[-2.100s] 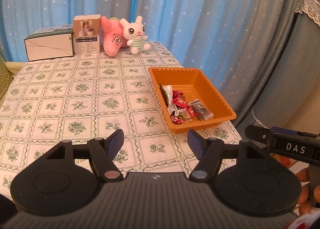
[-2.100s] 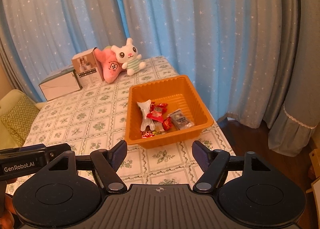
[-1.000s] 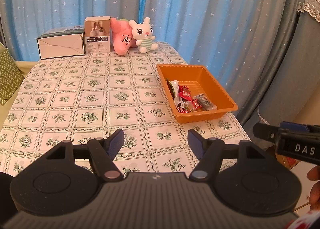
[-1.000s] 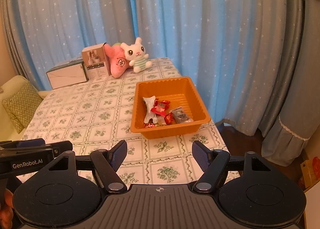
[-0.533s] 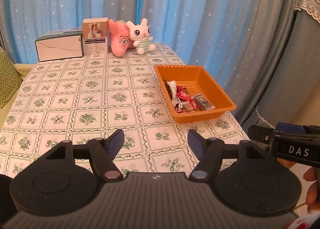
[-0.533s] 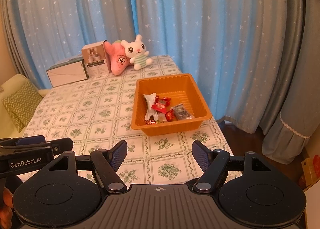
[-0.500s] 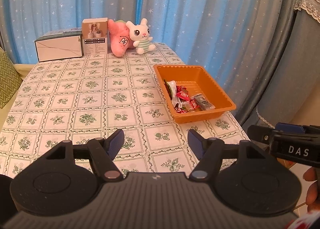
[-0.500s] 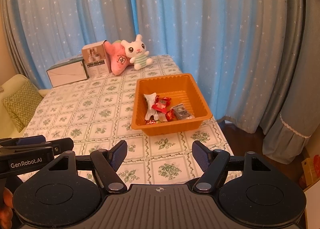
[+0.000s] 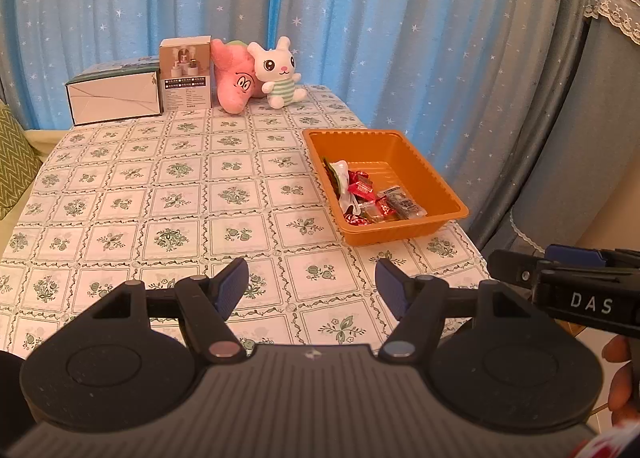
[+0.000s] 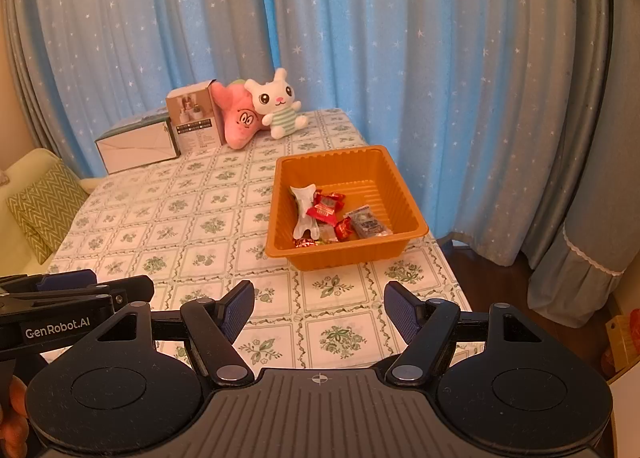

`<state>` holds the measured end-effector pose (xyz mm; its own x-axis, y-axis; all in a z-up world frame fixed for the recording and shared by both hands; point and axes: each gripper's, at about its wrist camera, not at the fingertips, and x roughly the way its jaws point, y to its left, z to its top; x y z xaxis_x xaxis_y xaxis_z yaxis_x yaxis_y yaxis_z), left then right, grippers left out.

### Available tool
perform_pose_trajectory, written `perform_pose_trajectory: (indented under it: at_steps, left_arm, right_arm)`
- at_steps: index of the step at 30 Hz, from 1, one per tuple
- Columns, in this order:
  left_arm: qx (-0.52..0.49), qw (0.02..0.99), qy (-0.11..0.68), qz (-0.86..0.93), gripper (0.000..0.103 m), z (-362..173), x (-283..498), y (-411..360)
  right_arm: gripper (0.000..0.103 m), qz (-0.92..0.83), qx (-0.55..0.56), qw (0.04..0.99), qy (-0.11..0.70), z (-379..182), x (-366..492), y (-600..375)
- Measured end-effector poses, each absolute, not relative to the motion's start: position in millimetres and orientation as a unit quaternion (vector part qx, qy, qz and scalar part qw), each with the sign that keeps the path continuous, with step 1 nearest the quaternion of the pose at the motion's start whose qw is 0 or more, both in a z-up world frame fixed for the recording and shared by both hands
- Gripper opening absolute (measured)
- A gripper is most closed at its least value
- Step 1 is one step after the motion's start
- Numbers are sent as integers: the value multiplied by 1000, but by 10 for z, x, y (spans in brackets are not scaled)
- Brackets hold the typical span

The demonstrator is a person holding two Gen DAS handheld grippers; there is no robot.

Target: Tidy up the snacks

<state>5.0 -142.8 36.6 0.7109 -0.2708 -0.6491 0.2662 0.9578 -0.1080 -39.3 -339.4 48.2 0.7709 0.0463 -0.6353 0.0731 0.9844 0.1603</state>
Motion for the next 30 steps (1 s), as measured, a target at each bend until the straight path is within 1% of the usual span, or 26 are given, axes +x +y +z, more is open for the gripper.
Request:
perform_pose_trajectory:
  at_steps: [30]
  left_arm:
    - [-3,924,351,-150,68,366,40,-1429]
  right_arm:
    - [72,-7,89,936,340,469,-388,-3396]
